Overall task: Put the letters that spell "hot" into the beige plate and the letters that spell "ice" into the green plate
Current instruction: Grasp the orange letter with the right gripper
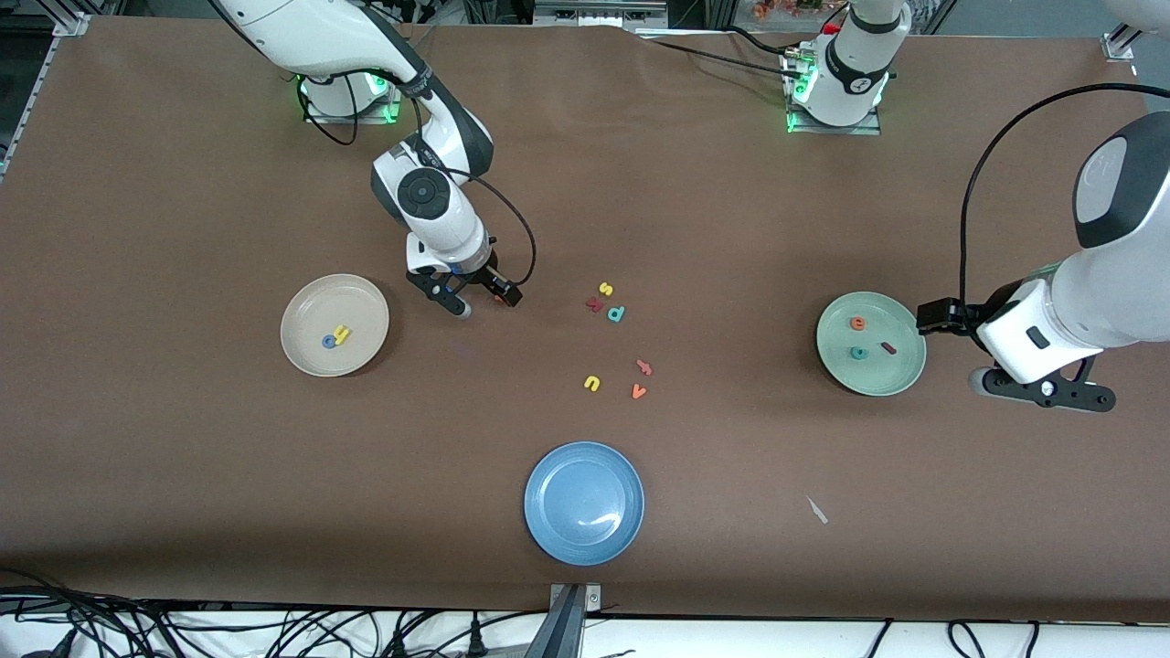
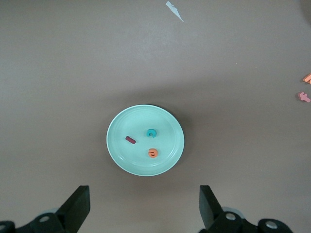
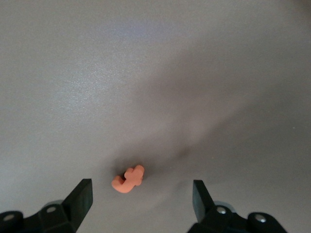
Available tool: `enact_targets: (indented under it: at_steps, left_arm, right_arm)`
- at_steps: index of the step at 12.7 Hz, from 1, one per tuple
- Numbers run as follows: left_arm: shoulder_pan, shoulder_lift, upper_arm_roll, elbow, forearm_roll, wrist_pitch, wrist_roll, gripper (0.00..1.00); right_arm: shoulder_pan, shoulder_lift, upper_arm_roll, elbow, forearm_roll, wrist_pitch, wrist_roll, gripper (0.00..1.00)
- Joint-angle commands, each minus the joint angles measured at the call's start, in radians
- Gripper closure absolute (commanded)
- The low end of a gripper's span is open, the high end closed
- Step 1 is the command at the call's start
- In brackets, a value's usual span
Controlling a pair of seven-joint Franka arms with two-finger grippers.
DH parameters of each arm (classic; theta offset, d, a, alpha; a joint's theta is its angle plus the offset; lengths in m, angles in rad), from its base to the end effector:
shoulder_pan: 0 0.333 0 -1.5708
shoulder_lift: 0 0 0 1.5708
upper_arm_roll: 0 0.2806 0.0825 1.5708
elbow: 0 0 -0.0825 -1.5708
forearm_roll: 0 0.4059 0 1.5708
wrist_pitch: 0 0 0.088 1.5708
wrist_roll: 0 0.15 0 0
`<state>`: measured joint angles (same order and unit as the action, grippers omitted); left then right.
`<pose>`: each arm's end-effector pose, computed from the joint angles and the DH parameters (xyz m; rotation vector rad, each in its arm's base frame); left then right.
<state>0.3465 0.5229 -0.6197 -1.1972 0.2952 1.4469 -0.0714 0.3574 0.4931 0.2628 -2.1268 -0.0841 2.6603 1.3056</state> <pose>0.6650 -0.0594 0.4324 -3.0912 0.2395 0.2863 0.4624 0.3461 0.0942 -2.8879 0.9658 0.0491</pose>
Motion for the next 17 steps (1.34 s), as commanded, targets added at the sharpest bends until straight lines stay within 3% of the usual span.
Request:
enact_targets:
  at_steps: [1,7,11,13,15,17]
  left_arm:
    - [0.011,-0.004,-0.006,-0.001,-0.014,-0.013,0.016,0.01]
    - [0.016,-0.004,-0.005,-0.004,-0.016,-0.013,0.016,0.01]
    - [0.016,-0.004,-0.006,-0.005,-0.016,-0.013,0.018,0.01]
    - [0.017,-0.004,-0.006,-0.005,-0.016,-0.013,0.016,0.01]
    - [0.017,-0.004,-0.006,-0.005,-0.016,-0.013,0.016,0.01]
    - [0.016,-0.004,-0.006,-0.005,-0.018,-0.013,0.016,0.01]
  right_arm:
    - [0.017,0.048,-0.007,0.004,-0.011,0.055,0.018,0.11]
    - [0.021,0.065,-0.007,0.024,-0.033,0.066,0.029,0.38]
    - [0.021,0.055,-0.007,0.024,-0.036,0.061,0.029,0.47]
    - [0.02,0.055,-0.007,0.024,-0.043,0.061,0.029,0.61]
    - [0.02,0.055,-0.007,0.024,-0.045,0.061,0.029,0.82]
    - [0.018,0.047,-0.008,0.021,-0.046,0.061,0.029,0.9]
